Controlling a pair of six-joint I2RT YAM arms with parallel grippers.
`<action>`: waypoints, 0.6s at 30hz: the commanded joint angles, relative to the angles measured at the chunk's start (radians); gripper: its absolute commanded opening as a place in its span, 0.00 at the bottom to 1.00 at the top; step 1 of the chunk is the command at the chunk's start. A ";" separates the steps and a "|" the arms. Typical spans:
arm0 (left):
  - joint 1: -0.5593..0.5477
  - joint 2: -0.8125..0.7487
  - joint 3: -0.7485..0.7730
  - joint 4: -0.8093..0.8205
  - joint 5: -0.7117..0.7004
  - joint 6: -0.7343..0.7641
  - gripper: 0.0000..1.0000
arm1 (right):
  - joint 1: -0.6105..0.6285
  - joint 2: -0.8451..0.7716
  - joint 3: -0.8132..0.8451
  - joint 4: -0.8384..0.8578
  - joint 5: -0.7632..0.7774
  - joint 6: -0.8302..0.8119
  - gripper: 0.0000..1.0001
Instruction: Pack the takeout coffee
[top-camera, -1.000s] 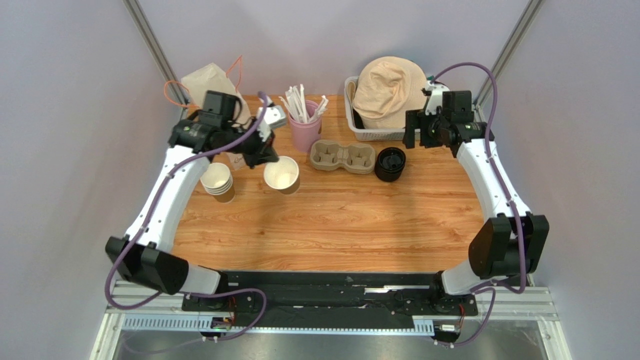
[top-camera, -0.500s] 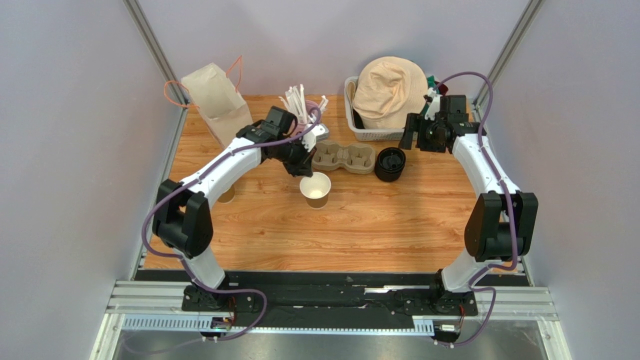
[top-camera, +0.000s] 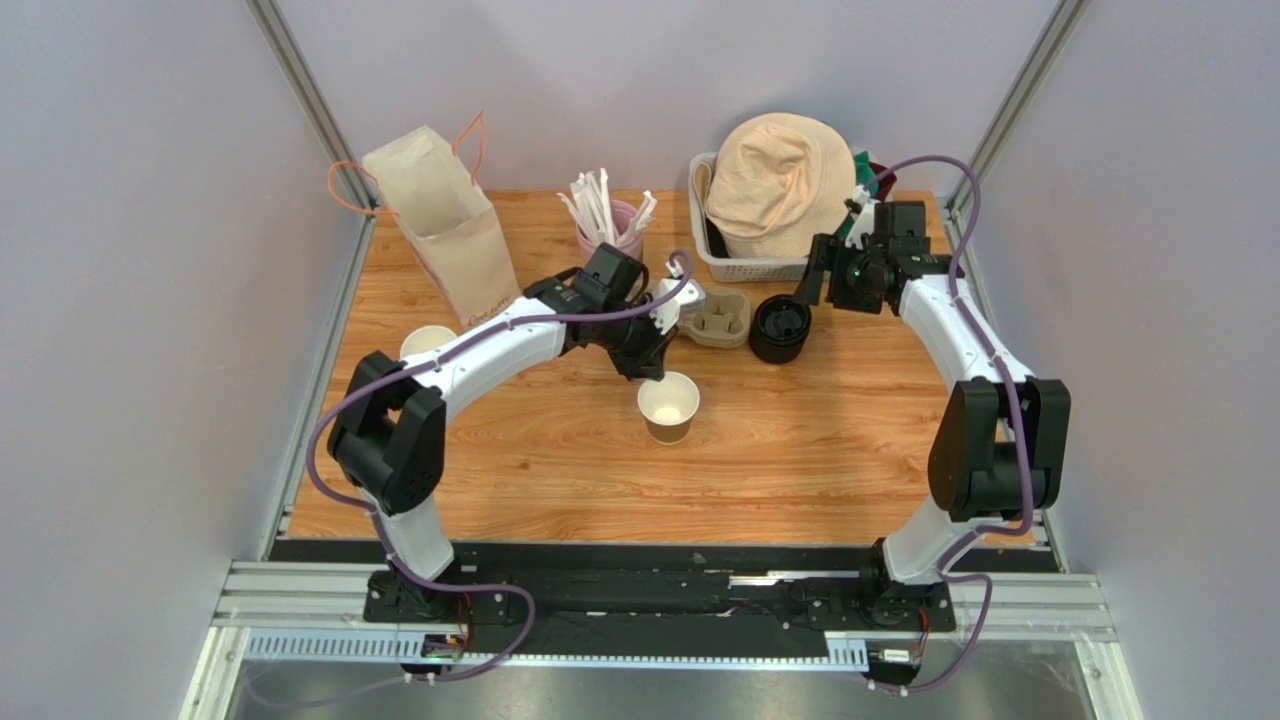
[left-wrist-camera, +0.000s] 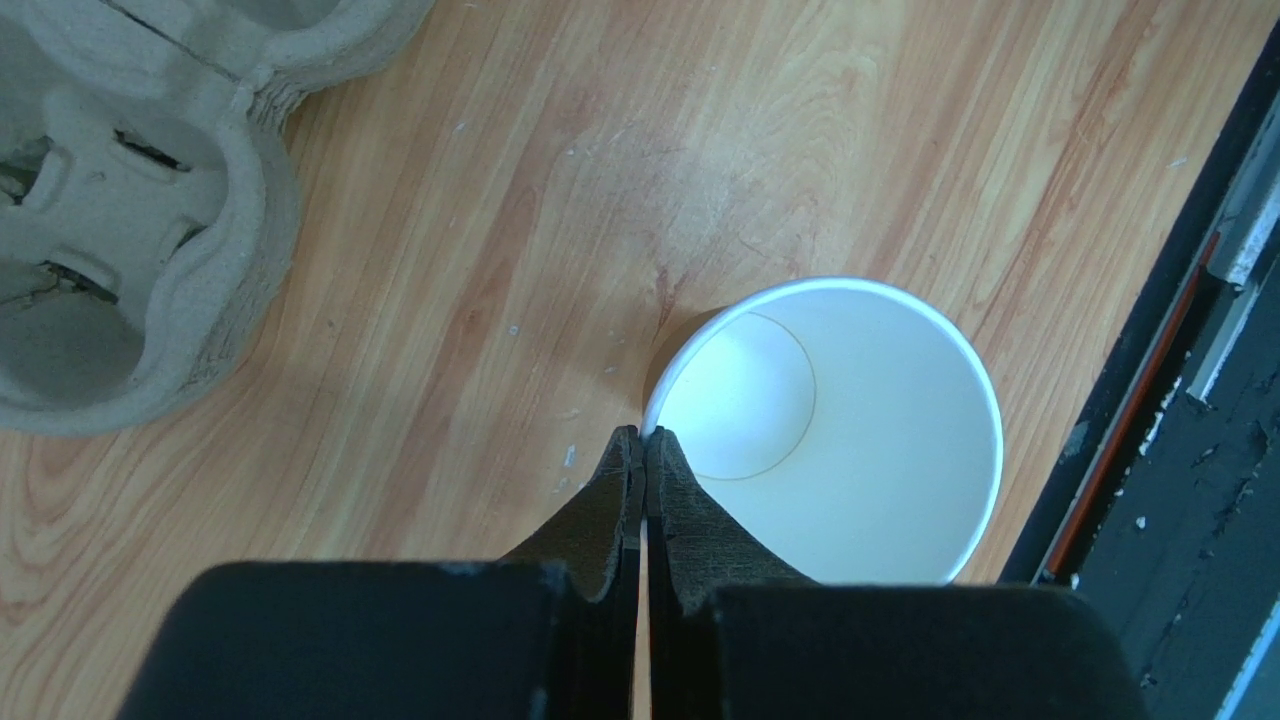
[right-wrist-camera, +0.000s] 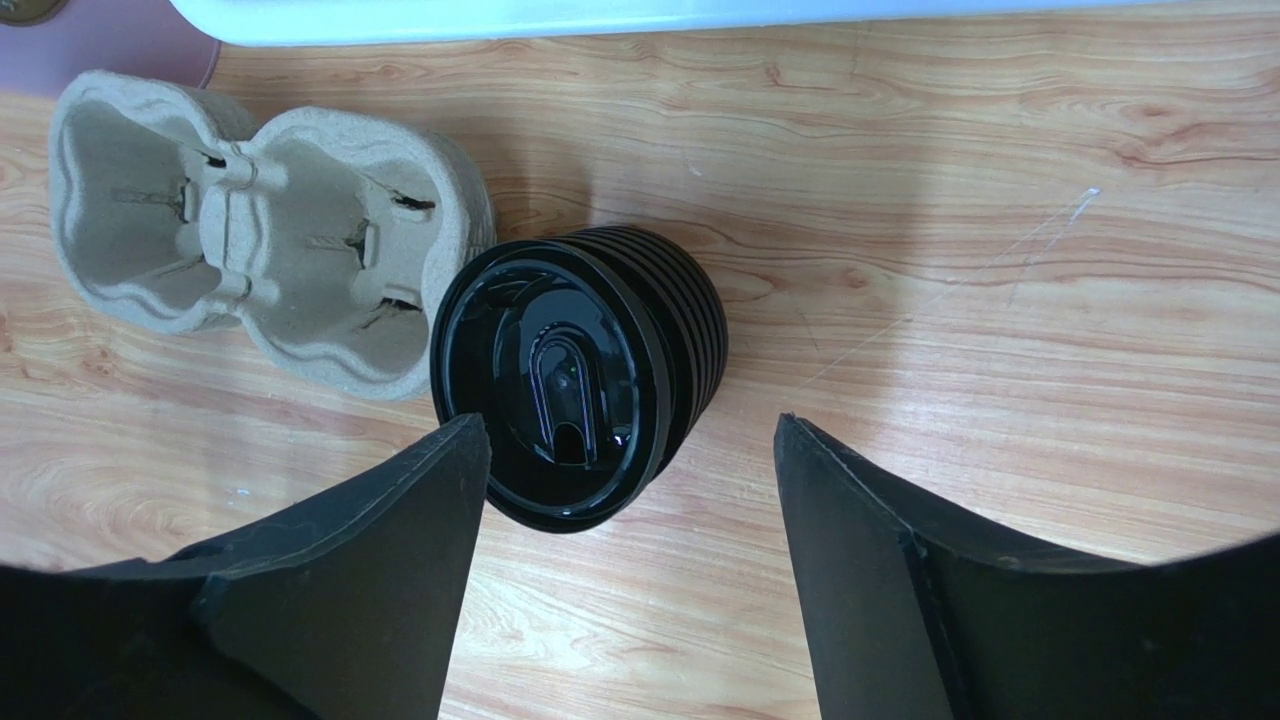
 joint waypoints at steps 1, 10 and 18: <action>-0.025 0.014 -0.013 0.049 -0.034 -0.026 0.00 | -0.001 0.028 -0.011 0.065 -0.034 0.027 0.72; -0.048 0.037 -0.019 0.057 -0.038 -0.032 0.01 | -0.002 0.060 -0.023 0.078 -0.040 0.036 0.67; -0.062 0.043 -0.019 0.059 -0.037 -0.029 0.05 | -0.002 0.075 -0.026 0.078 -0.060 0.038 0.61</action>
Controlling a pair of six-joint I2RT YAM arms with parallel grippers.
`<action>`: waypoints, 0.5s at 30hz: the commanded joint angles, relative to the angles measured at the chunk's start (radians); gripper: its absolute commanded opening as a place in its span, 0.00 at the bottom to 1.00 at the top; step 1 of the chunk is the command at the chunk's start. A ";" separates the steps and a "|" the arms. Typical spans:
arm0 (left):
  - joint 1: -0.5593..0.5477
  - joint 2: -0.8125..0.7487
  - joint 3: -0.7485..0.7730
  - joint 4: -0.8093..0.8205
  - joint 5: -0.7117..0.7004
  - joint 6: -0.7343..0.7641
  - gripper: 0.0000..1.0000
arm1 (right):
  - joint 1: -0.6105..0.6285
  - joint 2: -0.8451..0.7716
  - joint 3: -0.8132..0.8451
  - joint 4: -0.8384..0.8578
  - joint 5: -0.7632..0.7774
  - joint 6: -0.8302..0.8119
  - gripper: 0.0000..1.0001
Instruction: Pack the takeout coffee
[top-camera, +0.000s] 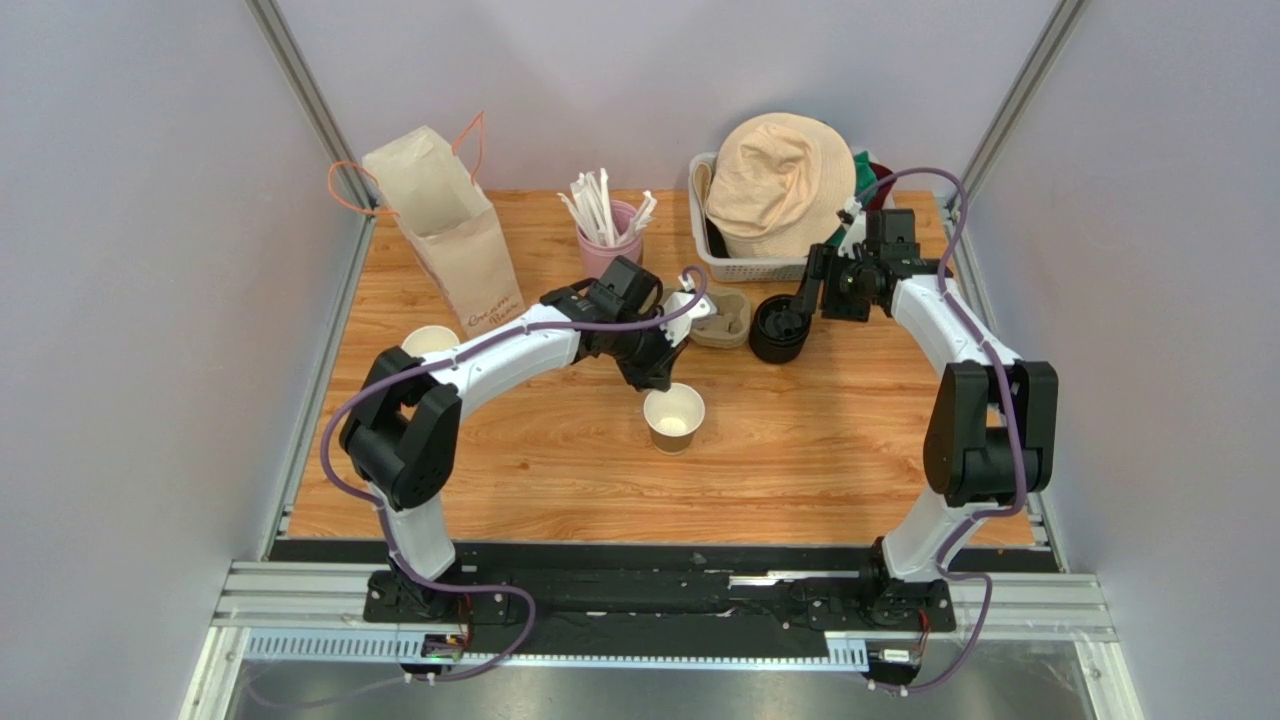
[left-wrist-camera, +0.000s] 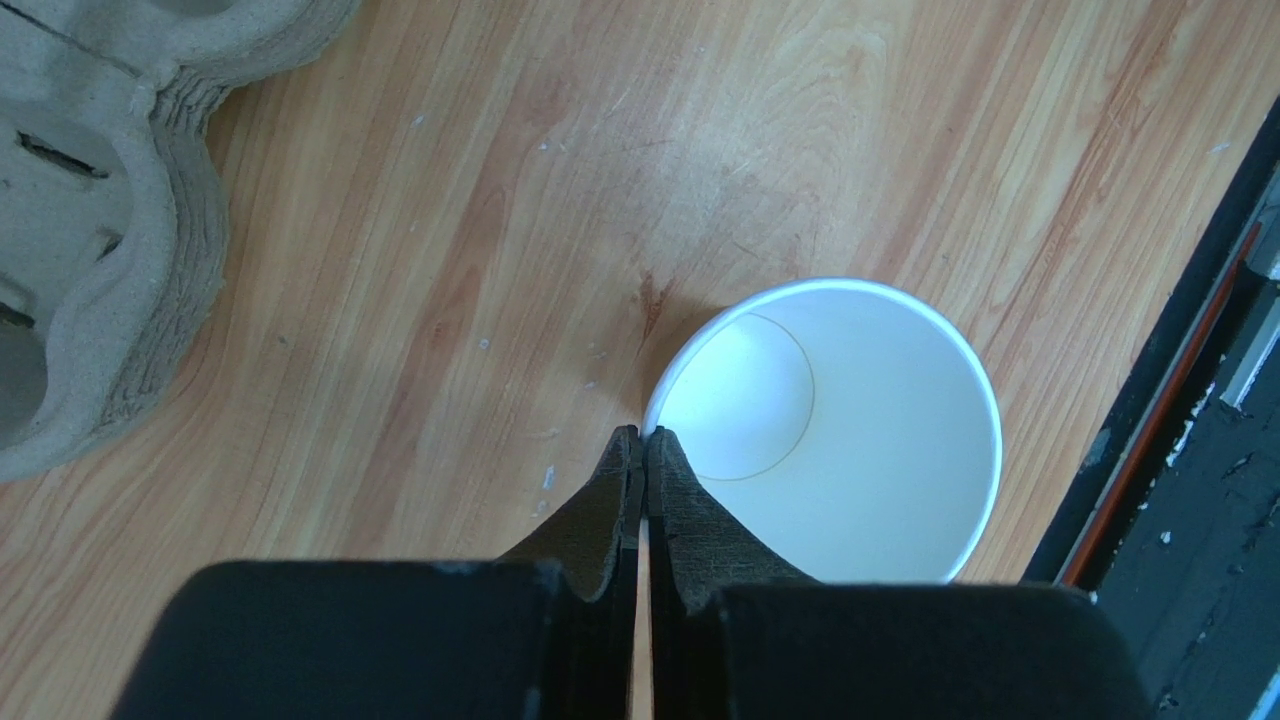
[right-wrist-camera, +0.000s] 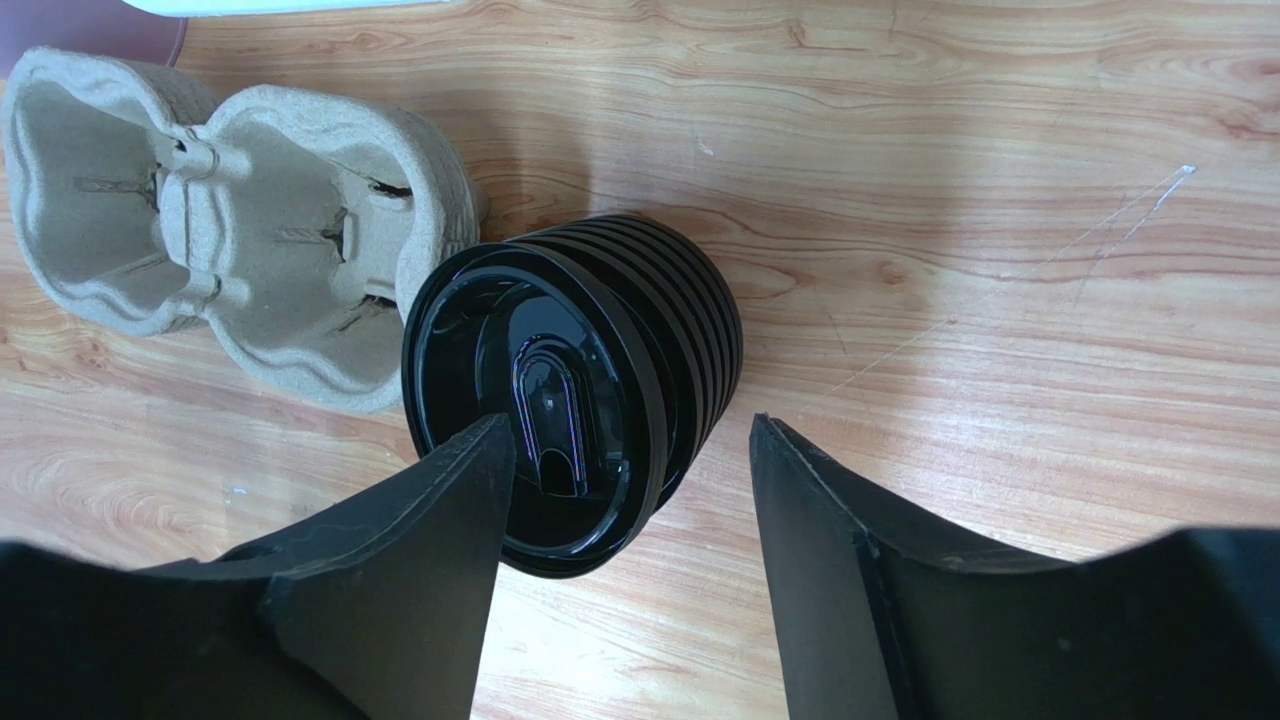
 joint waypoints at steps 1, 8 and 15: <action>-0.013 0.002 -0.002 0.022 0.005 -0.018 0.05 | -0.002 0.011 -0.002 0.043 -0.029 0.015 0.59; -0.024 0.005 0.001 0.018 0.010 -0.017 0.08 | -0.002 0.017 -0.005 0.043 -0.041 0.019 0.54; -0.035 0.007 0.002 0.012 0.011 -0.011 0.17 | -0.002 0.032 0.000 0.034 -0.046 0.022 0.51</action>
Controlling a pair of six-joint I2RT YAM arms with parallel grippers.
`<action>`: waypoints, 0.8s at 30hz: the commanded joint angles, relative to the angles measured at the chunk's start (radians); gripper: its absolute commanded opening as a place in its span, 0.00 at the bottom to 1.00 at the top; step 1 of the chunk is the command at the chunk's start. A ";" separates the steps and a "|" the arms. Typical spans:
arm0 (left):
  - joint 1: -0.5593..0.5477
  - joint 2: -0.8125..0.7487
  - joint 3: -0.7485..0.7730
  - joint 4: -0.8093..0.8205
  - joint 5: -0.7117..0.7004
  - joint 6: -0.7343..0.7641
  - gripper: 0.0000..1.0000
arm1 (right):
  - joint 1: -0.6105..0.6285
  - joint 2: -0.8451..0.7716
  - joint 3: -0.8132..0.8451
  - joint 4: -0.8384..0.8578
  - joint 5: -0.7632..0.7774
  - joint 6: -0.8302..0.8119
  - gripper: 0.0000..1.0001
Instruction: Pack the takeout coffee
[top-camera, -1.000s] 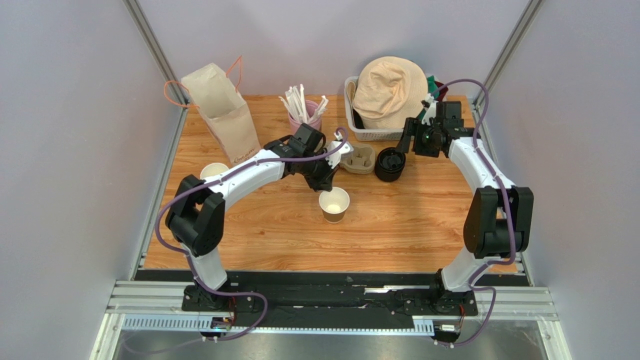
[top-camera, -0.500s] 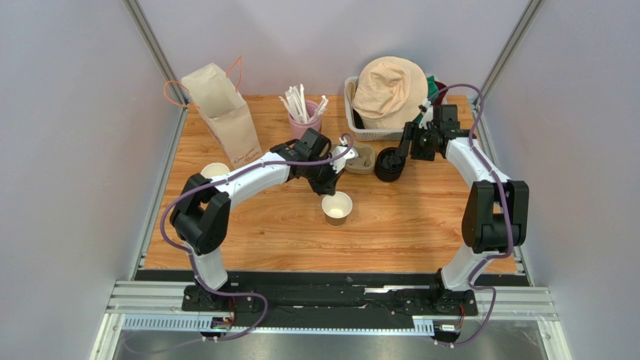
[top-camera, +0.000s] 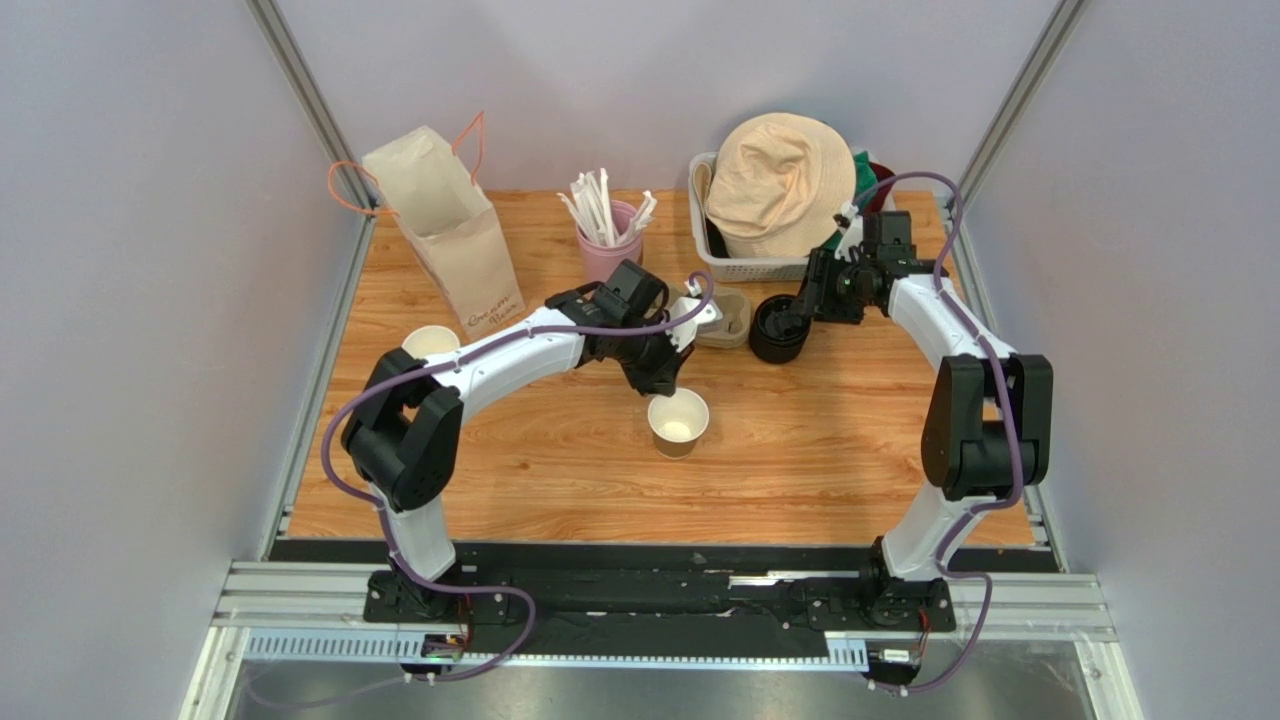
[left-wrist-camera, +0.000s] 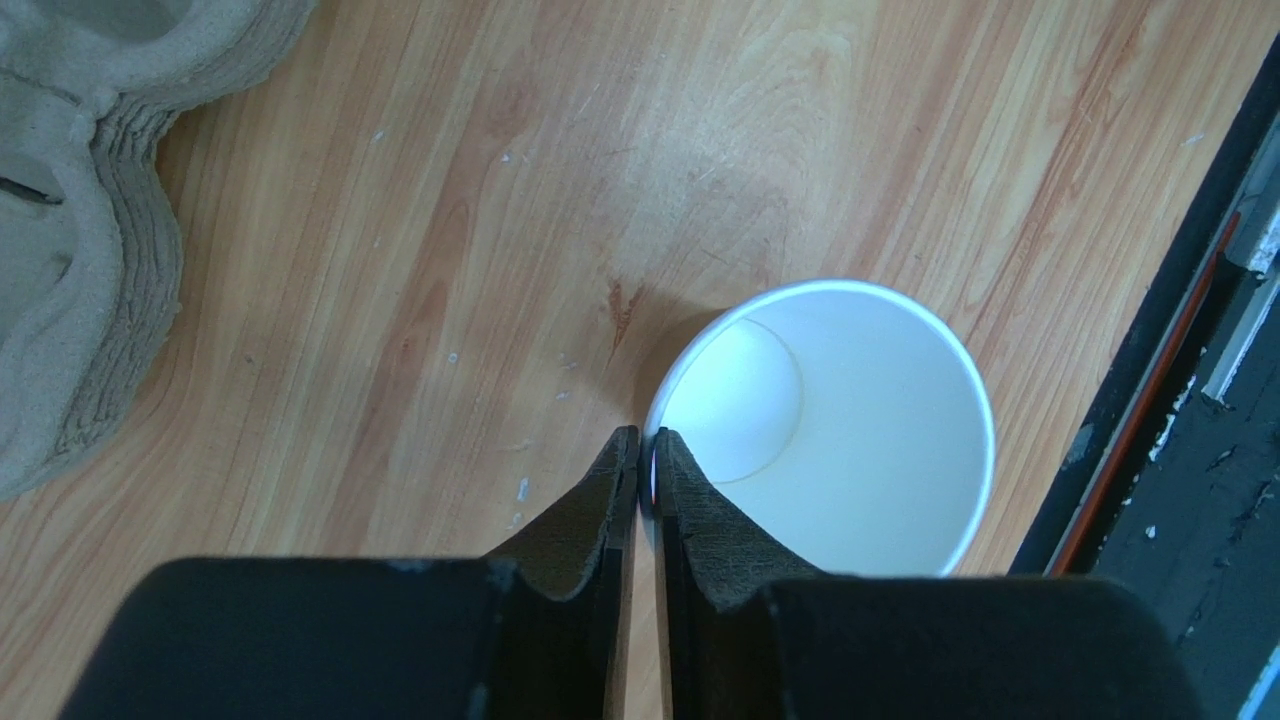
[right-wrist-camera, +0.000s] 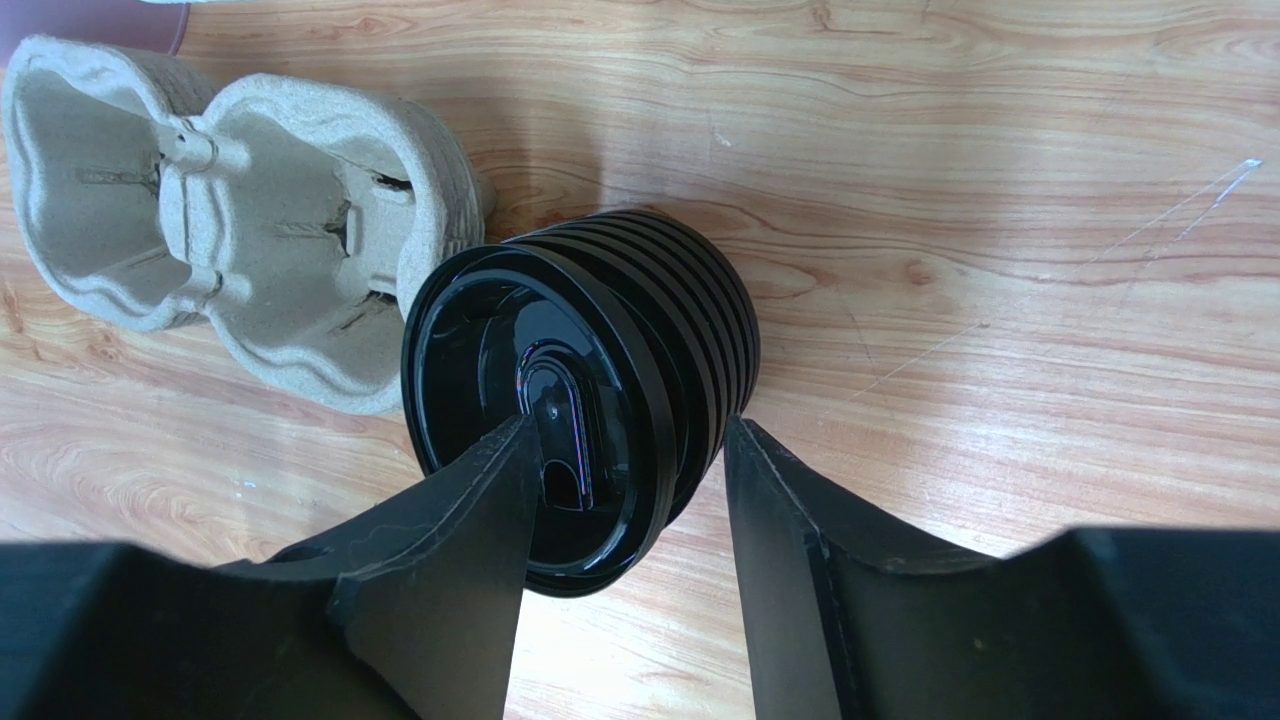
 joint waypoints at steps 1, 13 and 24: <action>-0.011 0.005 0.002 0.010 0.011 -0.011 0.19 | -0.001 0.007 0.001 0.025 -0.017 0.011 0.50; -0.011 -0.019 0.018 -0.004 -0.021 -0.001 0.44 | -0.002 0.005 0.002 0.025 -0.030 0.008 0.30; -0.009 -0.105 0.061 -0.035 -0.078 0.025 0.55 | -0.001 -0.021 0.013 0.009 -0.056 0.003 0.10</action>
